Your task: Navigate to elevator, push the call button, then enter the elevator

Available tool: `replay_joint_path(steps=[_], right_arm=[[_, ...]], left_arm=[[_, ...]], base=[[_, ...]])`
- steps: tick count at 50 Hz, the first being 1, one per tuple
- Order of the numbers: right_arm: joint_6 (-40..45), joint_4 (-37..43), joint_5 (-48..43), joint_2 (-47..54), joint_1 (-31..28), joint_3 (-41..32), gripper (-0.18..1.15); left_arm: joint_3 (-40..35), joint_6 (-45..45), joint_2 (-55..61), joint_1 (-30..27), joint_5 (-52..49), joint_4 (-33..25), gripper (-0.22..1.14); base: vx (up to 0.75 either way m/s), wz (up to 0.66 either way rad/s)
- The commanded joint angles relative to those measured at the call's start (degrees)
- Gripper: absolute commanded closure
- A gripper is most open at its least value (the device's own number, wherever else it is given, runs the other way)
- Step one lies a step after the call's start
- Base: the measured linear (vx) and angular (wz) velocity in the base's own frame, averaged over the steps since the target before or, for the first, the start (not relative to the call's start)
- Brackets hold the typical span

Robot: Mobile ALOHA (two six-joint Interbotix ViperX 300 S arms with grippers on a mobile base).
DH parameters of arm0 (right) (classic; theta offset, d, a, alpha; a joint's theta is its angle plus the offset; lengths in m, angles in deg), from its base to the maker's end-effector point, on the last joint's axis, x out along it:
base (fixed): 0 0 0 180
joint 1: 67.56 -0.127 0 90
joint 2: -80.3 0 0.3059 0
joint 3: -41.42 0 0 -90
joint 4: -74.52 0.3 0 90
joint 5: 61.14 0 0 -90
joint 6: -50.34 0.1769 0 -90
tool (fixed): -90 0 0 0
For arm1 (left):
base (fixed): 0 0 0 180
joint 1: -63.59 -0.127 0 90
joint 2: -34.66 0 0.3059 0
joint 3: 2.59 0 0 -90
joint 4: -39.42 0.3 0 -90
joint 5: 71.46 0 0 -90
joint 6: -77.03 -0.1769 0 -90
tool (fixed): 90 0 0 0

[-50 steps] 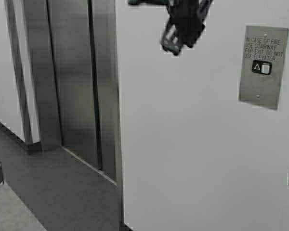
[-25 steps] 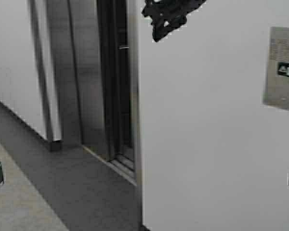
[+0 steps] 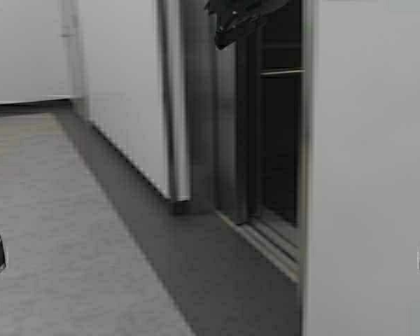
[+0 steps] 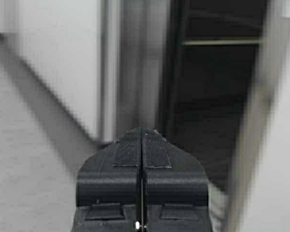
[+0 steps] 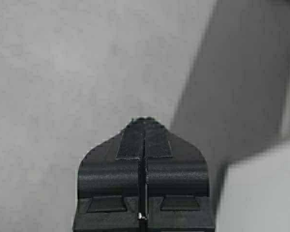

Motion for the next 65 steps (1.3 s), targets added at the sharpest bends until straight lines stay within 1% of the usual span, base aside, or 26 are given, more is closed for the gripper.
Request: replay_joint_path(steps=[1,7,13,17,24,31,37,45,65], right_arm=[[0.0,-0.2,-1.4,-1.1,0.9,-1.8,0.92],[0.0,-0.2,-1.6,-1.1,1.5,-2.0,0.92],[0.1,-0.2,-2.0,-1.1,4.5,-1.8,0.92],[0.2,-0.2,-2.0,-1.1,6.5,-1.6,0.92],[0.6,-0.2,-2.5,-1.1,8.9,1.0,0.92],[0.7,-0.2,-3.9,-1.1,8.9,0.4,0.92],[0.5,-0.2,-3.9,-1.1,8.9,-0.8,0.92],[0.5,-0.2,-4.6,-1.1,9.1,-0.5,0.92],[0.4,-0.2,-5.2,-1.1,9.0,-0.9,0.92]], left_arm=[[-0.5,-0.2,1.5,0.1,0.4,0.1,0.89],[-0.6,-0.2,1.8,0.1,0.8,0.1,0.89],[-0.6,-0.4,3.0,0.1,1.1,0.1,0.89],[-0.8,-0.4,4.9,0.0,1.9,0.1,0.89],[-1.4,-0.4,9.9,0.1,3.1,0.1,0.89],[-2.3,-0.4,12.5,0.0,4.0,0.1,0.89],[-2.1,-1.0,11.2,0.1,4.1,0.1,0.89],[-1.5,-0.4,9.5,0.1,4.1,0.1,0.89],[-2.1,-0.2,9.1,0.1,4.2,0.1,0.89]], base=[[0.11,0.56],[0.12,0.56],[0.14,0.50],[0.15,0.40],[0.19,0.28],[0.25,0.19],[0.32,0.11],[0.40,0.05],[0.49,0.05]])
